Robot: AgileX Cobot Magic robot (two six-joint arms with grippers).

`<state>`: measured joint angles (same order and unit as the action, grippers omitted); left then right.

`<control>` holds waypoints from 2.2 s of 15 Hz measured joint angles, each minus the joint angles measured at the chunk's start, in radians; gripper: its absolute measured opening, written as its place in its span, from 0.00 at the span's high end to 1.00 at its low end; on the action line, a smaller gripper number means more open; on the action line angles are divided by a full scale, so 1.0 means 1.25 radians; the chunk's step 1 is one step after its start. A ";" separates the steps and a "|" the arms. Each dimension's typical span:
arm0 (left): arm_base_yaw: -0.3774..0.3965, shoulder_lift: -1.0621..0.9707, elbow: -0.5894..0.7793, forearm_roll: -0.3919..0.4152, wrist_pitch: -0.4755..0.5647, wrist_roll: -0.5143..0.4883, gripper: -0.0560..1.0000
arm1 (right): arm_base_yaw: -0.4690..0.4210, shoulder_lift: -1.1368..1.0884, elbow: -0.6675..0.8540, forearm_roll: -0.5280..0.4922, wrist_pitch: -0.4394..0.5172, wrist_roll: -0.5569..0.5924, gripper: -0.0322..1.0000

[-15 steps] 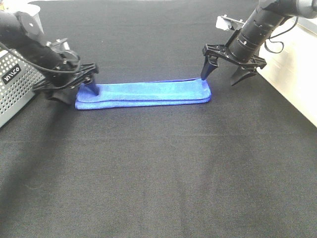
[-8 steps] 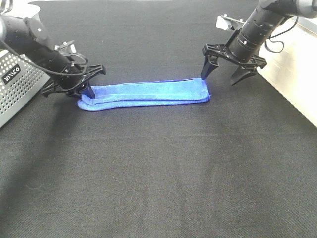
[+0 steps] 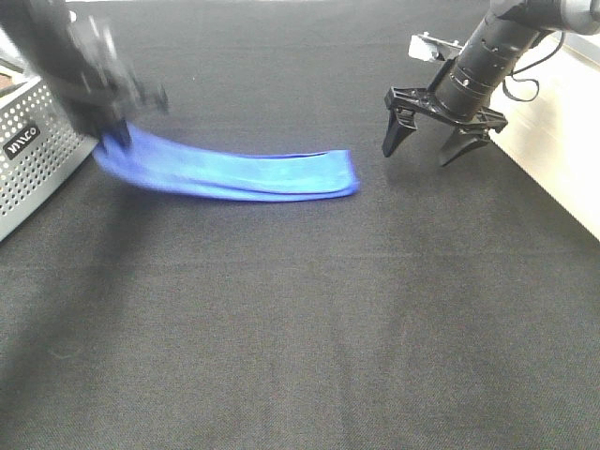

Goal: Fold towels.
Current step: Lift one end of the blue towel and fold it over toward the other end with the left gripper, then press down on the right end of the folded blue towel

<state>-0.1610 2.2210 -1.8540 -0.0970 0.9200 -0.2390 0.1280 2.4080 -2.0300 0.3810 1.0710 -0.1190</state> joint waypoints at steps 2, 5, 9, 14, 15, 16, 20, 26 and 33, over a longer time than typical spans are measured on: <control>-0.028 -0.005 -0.063 -0.018 0.074 -0.022 0.89 | 0.000 0.000 0.000 0.000 0.020 0.014 0.17; -0.115 -0.008 -0.092 -0.078 0.070 -0.065 0.89 | 0.000 0.000 0.000 0.007 0.038 0.015 0.17; -0.194 0.042 -0.094 -0.144 -0.066 -0.147 0.89 | 0.000 0.000 0.000 0.010 0.040 0.015 0.17; -0.210 0.126 -0.094 -0.281 -0.171 -0.186 0.58 | 0.000 0.000 0.000 0.010 0.041 0.015 0.17; -0.211 0.136 -0.094 -0.314 -0.186 -0.171 0.46 | 0.000 0.000 0.000 0.010 0.041 0.015 0.17; -0.216 0.140 -0.094 -0.338 -0.205 -0.144 0.37 | 0.000 0.000 0.000 0.010 0.041 0.015 0.17; -0.225 0.140 -0.094 -0.432 -0.310 -0.105 0.32 | 0.000 0.000 0.000 0.012 0.041 0.015 0.17; -0.150 0.045 -0.094 -0.409 -0.329 0.091 0.32 | 0.000 -0.075 0.000 0.310 0.067 -0.088 0.17; -0.023 0.007 -0.095 -0.380 -0.216 0.103 0.32 | 0.134 0.003 0.000 0.597 0.022 -0.218 0.17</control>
<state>-0.1900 2.2300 -1.9730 -0.5720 0.6500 -0.1100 0.2950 2.4120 -2.0300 1.1270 1.0990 -0.3920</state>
